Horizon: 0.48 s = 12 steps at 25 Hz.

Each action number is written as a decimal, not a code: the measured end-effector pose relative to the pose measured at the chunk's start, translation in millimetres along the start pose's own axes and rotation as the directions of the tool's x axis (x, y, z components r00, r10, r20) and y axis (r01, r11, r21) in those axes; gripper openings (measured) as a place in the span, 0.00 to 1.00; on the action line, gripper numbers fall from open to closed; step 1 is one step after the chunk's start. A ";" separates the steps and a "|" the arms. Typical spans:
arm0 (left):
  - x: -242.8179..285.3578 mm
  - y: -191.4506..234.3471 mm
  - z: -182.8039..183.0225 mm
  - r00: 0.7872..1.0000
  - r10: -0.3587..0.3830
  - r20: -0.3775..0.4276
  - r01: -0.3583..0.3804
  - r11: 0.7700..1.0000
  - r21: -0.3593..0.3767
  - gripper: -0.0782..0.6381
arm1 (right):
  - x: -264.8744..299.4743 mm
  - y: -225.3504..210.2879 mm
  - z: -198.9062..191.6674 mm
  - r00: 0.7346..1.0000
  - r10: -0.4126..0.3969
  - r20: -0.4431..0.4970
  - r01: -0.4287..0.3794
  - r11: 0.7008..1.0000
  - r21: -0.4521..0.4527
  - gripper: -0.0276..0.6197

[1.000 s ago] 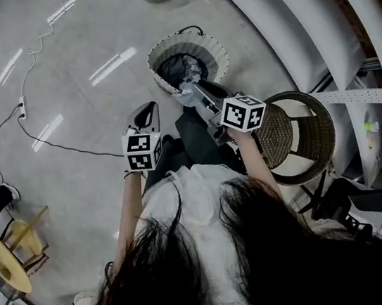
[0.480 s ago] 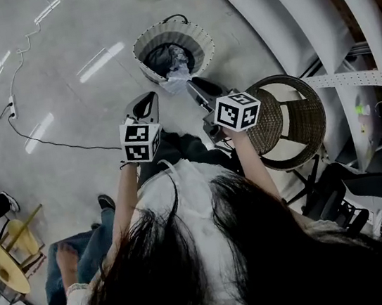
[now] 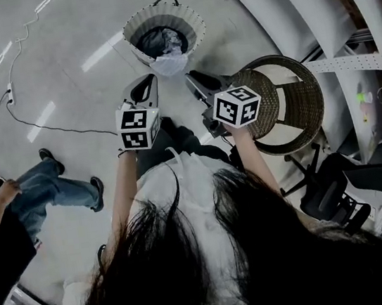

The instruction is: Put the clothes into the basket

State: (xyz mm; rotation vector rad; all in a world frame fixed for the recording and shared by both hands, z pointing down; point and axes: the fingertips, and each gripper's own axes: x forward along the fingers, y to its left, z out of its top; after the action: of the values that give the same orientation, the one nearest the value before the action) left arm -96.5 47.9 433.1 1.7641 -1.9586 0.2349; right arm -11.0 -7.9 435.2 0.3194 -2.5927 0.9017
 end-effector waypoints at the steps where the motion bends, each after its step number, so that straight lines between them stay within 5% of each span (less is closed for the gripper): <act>1: -2.6 -9.0 -3.6 1.000 0.002 -0.002 -0.002 1.000 -0.006 0.14 | -7.8 0.0 -4.0 1.000 0.006 0.000 -0.006 1.000 -0.003 0.17; 12: -33.6 -86.9 -35.9 1.000 0.007 -0.015 -0.007 1.000 0.025 0.14 | -72.1 4.2 -35.7 0.999 0.048 0.012 -0.047 0.998 -0.038 0.16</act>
State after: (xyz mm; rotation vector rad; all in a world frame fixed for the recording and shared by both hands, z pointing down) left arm -2.1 80.5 431.8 1.7662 -1.9590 0.2755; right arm 62.5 24.4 428.5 0.2550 -2.6358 0.8682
